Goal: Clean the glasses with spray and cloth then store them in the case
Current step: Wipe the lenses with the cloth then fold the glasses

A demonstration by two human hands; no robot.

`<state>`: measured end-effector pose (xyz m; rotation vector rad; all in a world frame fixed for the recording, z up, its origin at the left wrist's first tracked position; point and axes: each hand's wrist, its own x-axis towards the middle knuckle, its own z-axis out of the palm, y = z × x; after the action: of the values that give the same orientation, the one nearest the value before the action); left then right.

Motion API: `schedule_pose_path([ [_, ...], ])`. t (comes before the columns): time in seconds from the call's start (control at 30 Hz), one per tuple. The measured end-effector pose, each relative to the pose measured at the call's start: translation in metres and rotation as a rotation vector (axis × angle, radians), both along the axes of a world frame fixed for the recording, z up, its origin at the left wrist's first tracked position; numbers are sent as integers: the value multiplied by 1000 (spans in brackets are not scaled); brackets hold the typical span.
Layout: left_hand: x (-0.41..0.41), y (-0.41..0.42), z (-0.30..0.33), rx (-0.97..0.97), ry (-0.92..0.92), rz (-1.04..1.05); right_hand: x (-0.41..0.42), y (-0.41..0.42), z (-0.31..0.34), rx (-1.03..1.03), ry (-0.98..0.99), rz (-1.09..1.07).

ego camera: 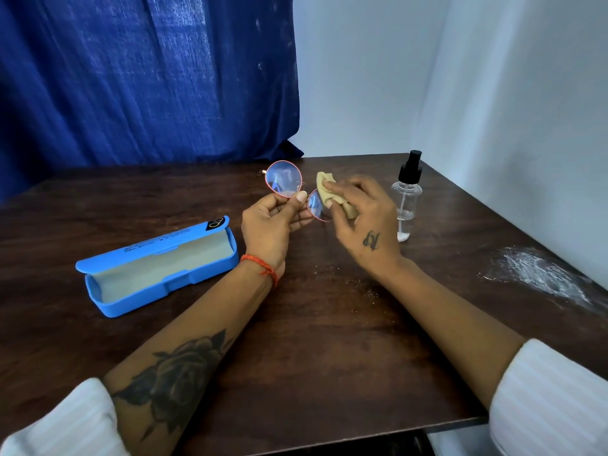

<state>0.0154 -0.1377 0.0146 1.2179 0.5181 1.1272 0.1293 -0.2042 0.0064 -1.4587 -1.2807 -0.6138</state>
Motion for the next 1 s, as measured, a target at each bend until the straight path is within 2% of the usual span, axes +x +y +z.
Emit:
schedule_pose_path([
  [0.27, -2, 3, 0, -10, -2, 22, -2, -3, -2, -40, -79, 185],
  [0.43, -1, 4, -1, -8, 2, 21, 6, -7, 3, -36, 56, 116],
  [0.6, 0, 5, 0, 9, 4, 21, 5, -4, 5, 13, -10, -25],
  [0.8, -1, 5, -1, 27, 16, 10, 0, -4, -1, -48, -140, 157],
  [1.0, 0, 8, -3, 33, 46, 36, 10, -6, 0, -126, -147, 213],
])
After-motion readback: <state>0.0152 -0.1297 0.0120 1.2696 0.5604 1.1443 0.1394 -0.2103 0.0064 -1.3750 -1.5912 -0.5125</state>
